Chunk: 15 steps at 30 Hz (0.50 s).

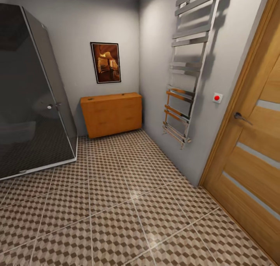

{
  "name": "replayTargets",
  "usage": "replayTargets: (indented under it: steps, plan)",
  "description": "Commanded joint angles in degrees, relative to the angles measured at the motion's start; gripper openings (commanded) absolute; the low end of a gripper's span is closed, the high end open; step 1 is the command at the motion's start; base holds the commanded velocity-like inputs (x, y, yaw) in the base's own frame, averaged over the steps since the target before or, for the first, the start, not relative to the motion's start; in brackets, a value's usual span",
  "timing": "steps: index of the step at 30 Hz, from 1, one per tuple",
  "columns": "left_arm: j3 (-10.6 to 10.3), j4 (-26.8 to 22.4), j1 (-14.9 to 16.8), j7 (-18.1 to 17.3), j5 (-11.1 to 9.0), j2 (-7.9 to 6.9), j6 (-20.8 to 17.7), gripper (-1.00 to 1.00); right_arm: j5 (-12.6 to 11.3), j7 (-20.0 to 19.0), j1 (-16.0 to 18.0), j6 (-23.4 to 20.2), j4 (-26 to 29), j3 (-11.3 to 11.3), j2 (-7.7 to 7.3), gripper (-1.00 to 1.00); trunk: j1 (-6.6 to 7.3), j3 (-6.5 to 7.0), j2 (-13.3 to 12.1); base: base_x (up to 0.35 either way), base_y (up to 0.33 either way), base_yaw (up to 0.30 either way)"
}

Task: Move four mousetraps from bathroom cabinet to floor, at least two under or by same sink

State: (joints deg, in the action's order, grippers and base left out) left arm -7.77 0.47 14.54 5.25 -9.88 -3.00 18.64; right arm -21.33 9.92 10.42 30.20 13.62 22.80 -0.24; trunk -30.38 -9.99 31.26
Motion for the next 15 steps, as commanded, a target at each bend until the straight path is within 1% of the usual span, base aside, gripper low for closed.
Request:
replayTargets:
  steps: [1, 15]
  plan:
    - [-0.50, 0.06, 0.05, 0.11, -0.49, 0.01, 0.19, 1.00, -0.20, 0.45, 0.04, 0.13, 0.01, 0.49, -0.02, 1.00, -0.02, -0.10, 0.08, 0.000, 0.000, 0.258]
    - [-0.49, 0.06, 0.05, 0.11, -0.49, 0.01, 0.18, 1.00, -0.20, 0.45, 0.04, 0.13, 0.01, 0.49, -0.02, 1.00, -0.02, -0.10, 0.08, 0.000, 0.000, 0.258]
